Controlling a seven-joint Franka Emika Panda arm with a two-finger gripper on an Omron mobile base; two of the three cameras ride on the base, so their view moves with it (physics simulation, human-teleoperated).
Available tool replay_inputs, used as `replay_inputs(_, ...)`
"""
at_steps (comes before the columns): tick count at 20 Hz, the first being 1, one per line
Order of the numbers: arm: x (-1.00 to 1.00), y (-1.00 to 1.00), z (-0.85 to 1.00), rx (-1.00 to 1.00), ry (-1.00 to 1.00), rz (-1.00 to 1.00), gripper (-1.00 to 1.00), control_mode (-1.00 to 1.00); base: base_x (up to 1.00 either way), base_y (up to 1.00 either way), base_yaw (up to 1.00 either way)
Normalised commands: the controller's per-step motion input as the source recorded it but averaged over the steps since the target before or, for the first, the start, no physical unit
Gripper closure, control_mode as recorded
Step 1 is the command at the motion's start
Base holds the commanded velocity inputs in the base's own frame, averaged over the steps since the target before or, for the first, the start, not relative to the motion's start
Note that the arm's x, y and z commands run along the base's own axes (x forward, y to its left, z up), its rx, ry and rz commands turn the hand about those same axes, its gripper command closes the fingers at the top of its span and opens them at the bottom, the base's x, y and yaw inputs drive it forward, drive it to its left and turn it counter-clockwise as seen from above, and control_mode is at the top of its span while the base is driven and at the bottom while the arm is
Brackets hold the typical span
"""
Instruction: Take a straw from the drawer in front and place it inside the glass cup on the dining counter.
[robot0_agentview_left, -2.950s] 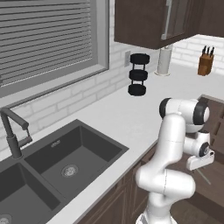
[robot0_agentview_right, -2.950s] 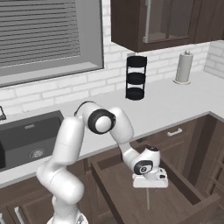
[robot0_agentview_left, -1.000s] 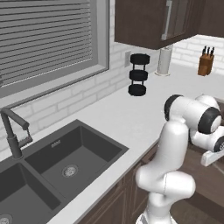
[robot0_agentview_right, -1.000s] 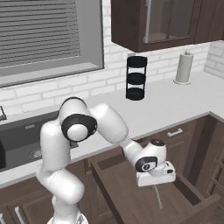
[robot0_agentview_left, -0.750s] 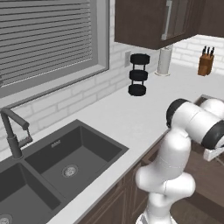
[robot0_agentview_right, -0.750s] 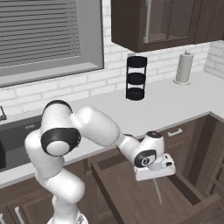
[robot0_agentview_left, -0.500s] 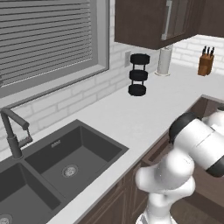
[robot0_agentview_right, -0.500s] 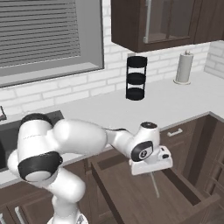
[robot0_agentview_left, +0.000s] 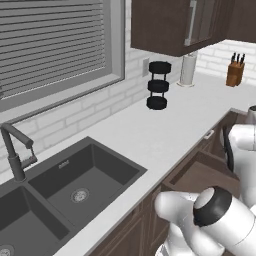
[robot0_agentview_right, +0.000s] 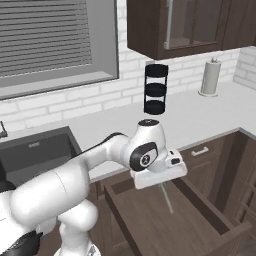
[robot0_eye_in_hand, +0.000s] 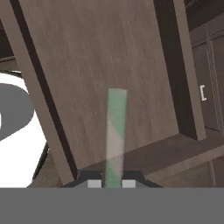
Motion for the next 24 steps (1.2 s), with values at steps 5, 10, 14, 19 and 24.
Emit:
replay_inputs(5,-0.38,0.29,0.87,-0.04,0.02,0.02,1.00,-1.00,0.00,0.00,0.00)
replay_inputs(10,-0.22,0.39,0.69,-0.04,0.04,0.00,1.00,-1.00,0.00,0.00,0.00)
replay_inputs(14,-0.02,0.31,0.16,-0.02,0.03,0.00,1.00,-1.00,0.00,0.00,0.00)
replay_inputs(19,0.00,0.05,0.00,-0.02,0.00,0.00,1.00,-1.00,0.00,0.00,0.00)
replay_inputs(24,-0.30,0.00,0.00,0.00,-0.07,-0.01,1.00,1.00,-0.14,0.04,-0.03)
